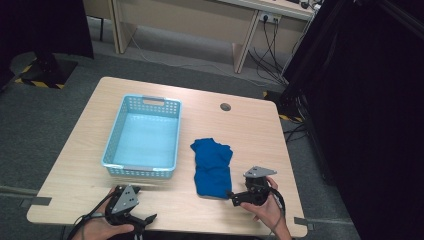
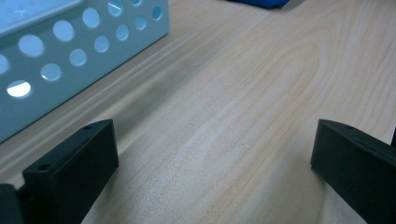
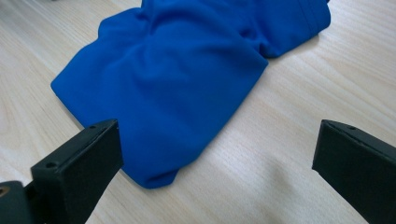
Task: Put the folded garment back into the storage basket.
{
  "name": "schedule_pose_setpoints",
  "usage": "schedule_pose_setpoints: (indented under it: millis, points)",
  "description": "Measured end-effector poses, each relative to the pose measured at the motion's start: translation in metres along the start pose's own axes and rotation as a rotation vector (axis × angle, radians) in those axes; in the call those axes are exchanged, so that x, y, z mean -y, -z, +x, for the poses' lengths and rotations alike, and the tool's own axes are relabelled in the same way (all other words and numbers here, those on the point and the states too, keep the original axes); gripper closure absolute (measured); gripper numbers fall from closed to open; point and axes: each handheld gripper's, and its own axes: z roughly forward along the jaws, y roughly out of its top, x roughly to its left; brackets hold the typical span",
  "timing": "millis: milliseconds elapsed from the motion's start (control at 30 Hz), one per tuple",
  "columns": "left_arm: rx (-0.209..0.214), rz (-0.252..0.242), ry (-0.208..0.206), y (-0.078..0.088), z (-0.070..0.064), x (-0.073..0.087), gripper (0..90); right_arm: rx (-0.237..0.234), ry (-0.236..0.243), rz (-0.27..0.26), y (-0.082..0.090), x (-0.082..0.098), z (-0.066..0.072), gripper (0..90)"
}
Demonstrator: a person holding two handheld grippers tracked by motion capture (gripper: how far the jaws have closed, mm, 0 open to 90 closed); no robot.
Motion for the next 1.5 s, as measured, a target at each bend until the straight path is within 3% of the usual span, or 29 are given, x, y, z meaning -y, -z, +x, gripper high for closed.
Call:
schedule_pose_setpoints:
  millis: [800, 1500]
  points:
    - [0.0, 0.0, 0.0, 0.0, 0.0, 0.0, 0.0, -0.019, 0.023, -0.022, -0.005, -0.019, 0.008, 2.0]
    - [0.0, 0.0, 0.0, 0.0, 0.0, 0.0, 0.0, -0.028, 0.026, -0.021, -0.016, -0.032, 0.005, 2.1]
